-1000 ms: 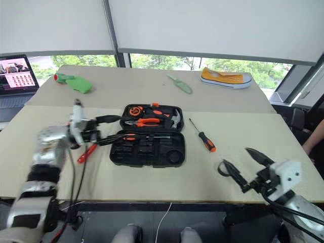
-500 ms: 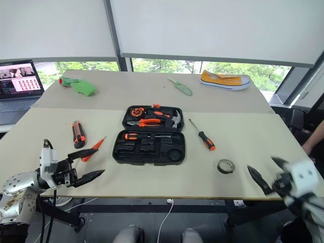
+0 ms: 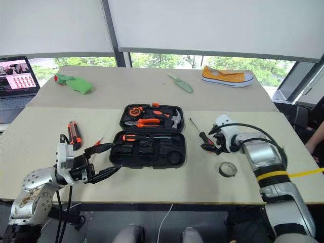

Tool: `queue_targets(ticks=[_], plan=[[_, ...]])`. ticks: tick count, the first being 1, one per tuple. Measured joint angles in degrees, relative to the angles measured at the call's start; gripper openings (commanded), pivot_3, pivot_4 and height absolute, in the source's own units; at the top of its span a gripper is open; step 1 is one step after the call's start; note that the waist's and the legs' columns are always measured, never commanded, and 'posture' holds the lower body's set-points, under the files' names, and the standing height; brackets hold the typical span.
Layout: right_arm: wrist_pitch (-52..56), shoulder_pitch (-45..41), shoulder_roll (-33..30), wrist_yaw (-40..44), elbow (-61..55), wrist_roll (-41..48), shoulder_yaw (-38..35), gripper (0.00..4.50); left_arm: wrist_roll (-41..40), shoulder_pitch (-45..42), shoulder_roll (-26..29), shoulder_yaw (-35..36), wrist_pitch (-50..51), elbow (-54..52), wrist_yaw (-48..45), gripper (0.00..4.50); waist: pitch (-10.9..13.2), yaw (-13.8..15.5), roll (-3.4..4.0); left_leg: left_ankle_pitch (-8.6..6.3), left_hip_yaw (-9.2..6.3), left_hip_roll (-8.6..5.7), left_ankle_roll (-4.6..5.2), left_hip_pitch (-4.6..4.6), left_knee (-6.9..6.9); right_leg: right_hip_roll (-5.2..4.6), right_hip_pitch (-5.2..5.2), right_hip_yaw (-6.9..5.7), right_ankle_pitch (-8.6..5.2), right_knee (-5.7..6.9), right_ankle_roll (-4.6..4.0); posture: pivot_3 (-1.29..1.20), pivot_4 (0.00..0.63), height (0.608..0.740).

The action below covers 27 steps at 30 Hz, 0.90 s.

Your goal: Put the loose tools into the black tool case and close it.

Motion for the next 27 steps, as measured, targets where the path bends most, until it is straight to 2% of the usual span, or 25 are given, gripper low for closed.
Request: queue_targets(ticks=[6,13,17,23,27], plan=[[0.1,-1.1,1.9,-1.7,2.5,-0.9,-1.2,1.05,0.0,0.9,0.0,0.0,0.0,-2.4,1.6,4.50,0.0,0.0,-0.01,0.04,0.00,0.01,-0.06,0.10,0.10,-0.02,0.08,0.00,0.04,0.04,0.01,0.00,0.150,0.740],[2.4,6.8,-1.2,-5.2,-5.4,0.3,-8.7,1.02,-0.1,1.2,-0.8,0.3,0.0,-3.4,4.3,4.50,0.0,0.3,0.00,0.07,0.06,-0.02,-0.08,0.08,0.10,-0.05,0.04,0.09,0.04,0.03,0.02,0.00,0.150,0.740],[-8.9,5.3,-2.7,-0.7,-10.5,0.2,-9.0,1.02,0.0,1.9,-0.8,1.5,-0.7,-3.0,5.4,4.50,0.1,-1.2,0.10,0.06,0.07,0.03,-0.07,0.14,0.09,0.14,-0.07,0.33,0.05,0.08,0.03,0.00,0.150,0.740],[-24.9,-9.1,4.4,11.7,-10.8,-3.4,1.9,1.02,2.3,5.4,-0.7,5.0,-3.9,1.6,8.0,4.50,0.1,-2.9,0.12,0.06,0.06,0.44,-0.07,0.29,-0.01,0.74,-0.22,0.61,0.14,0.16,-0.23,0.00,0.150,0.740],[-30.0,-14.8,12.0,15.7,-1.5,-9.1,11.1,1.02,2.2,7.7,-0.8,7.8,-4.4,1.7,10.3,4.50,0.1,-2.1,0.11,0.10,0.25,0.40,-0.14,0.01,-0.02,0.62,-0.59,0.68,0.19,0.21,-0.27,0.00,0.150,0.740]])
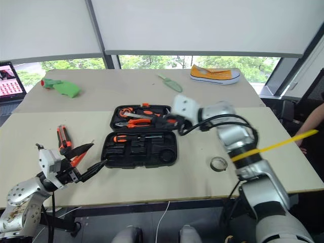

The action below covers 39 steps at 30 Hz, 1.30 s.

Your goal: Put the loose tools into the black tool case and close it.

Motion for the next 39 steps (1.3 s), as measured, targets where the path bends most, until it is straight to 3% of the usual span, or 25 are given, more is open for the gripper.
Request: queue_targets(ticks=[9,22,24,31,35,39], plan=[[-6.4,-5.9,4.7,-0.4,16.3,-11.1,7.3,1.02,-0.1,2.8,-1.0,0.2,-0.1,-2.7,1.0,4.50,0.0,1.3,-0.03,0.00,0.34,0.01,-0.03,-0.20,0.04,-0.04,-0.24,0.20,0.09,-0.04,0.07,0.00,0.150,0.740],[-5.0,-5.9,4.9,-0.3,16.9,-13.9,7.2,1.02,0.0,3.1,-1.3,-0.1,-0.1,-3.5,1.8,4.50,0.0,0.9,-0.02,0.00,0.43,0.07,-0.04,-0.10,0.02,0.01,-0.24,0.26,0.11,0.03,0.01,0.00,0.150,0.740],[-3.1,-5.6,5.0,0.1,16.3,-13.9,7.1,2.03,0.0,3.1,-1.3,-0.2,-0.1,-3.5,1.8,4.50,0.0,1.0,-0.02,0.02,0.43,0.07,-0.07,-0.09,0.02,0.00,-0.23,0.26,0.12,0.03,0.00,0.00,0.150,0.740],[1.3,-4.9,4.2,0.5,13.2,-13.4,4.2,4.19,0.1,2.5,-1.3,-0.7,-0.1,-3.5,1.8,4.50,0.0,1.0,-0.03,0.02,0.46,0.07,-0.10,-0.10,-0.02,0.00,-0.25,0.26,0.13,0.01,0.00,0.00,0.150,0.740],[-3.4,-4.9,3.2,4.6,12.9,-9.3,1.2,4.19,0.1,2.1,-1.3,-0.8,-0.7,-3.4,1.8,4.50,0.0,1.0,-0.03,0.02,0.47,0.06,-0.09,-0.10,-0.13,0.01,-0.28,0.27,0.12,-0.02,0.00,0.00,0.150,0.740],[-6.3,-4.9,3.1,7.9,13.5,-4.9,-2.3,3.12,0.1,2.1,-1.3,-0.8,-0.9,-3.1,1.8,4.50,0.0,0.9,-0.03,0.03,0.48,0.06,-0.09,-0.05,-0.15,0.02,-0.26,0.28,0.13,-0.02,0.00,0.00,0.150,0.740]])
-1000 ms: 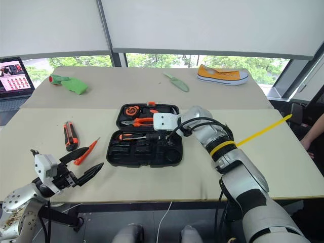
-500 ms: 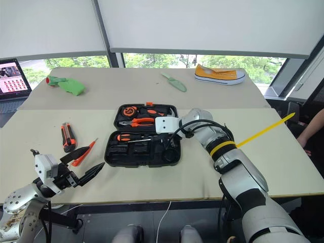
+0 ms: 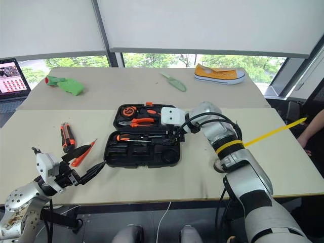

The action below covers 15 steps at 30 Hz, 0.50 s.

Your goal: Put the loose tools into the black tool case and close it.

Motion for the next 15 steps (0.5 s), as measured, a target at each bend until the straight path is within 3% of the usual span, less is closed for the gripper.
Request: queue_targets(ticks=[4,9,15], plan=[[0.0,0.0,4.4,-1.5,3.6,3.1,-3.2,1.69,0.0,-0.3,0.0,0.0,0.0,0.3,0.0,4.50,0.0,-0.4,0.00,0.01,0.01,0.02,-0.01,0.09,-0.05,0.02,0.02,0.02,0.02,0.02,-0.03,0.00,0.150,0.740],[-4.4,1.1,7.2,-6.1,11.2,0.6,-2.1,0.05,0.0,-0.7,0.0,-0.1,-0.1,0.7,0.0,4.50,0.0,0.1,0.00,0.01,0.04,-0.02,-0.02,0.08,-0.05,-0.03,0.04,0.02,0.01,-0.01,-0.02,0.00,0.150,0.740],[-9.9,1.4,9.1,-10.0,16.9,-0.8,-1.8,0.05,0.1,-0.6,0.0,-0.1,-0.2,1.1,0.1,4.50,0.0,-0.2,-0.01,0.02,0.07,0.01,-0.03,0.20,-0.07,0.01,0.09,0.06,0.02,0.03,-0.04,0.00,0.150,0.740]])
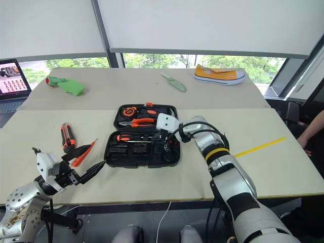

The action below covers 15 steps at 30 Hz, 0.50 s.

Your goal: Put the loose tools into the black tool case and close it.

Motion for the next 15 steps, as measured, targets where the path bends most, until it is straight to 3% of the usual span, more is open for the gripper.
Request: queue_targets(ticks=[12,15], plan=[[-1.9,-0.9,2.7,-3.4,2.1,-1.5,-1.3,0.05,-0.3,1.7,-0.1,0.7,-0.1,-0.5,1.9,4.50,-0.1,-1.4,-0.10,0.02,0.02,0.03,-0.03,0.21,-0.14,0.00,0.07,0.01,0.01,0.02,-0.07,0.00,0.150,0.740],[0.9,2.0,2.1,-2.3,-2.1,5.1,-7.5,0.80,-2.6,3.7,-0.1,3.3,0.8,-1.1,2.6,4.50,-0.1,-1.3,-0.12,0.04,0.02,0.03,-0.07,0.08,-0.21,-0.01,0.00,0.01,0.00,-0.01,-0.07,0.00,0.150,0.740]])
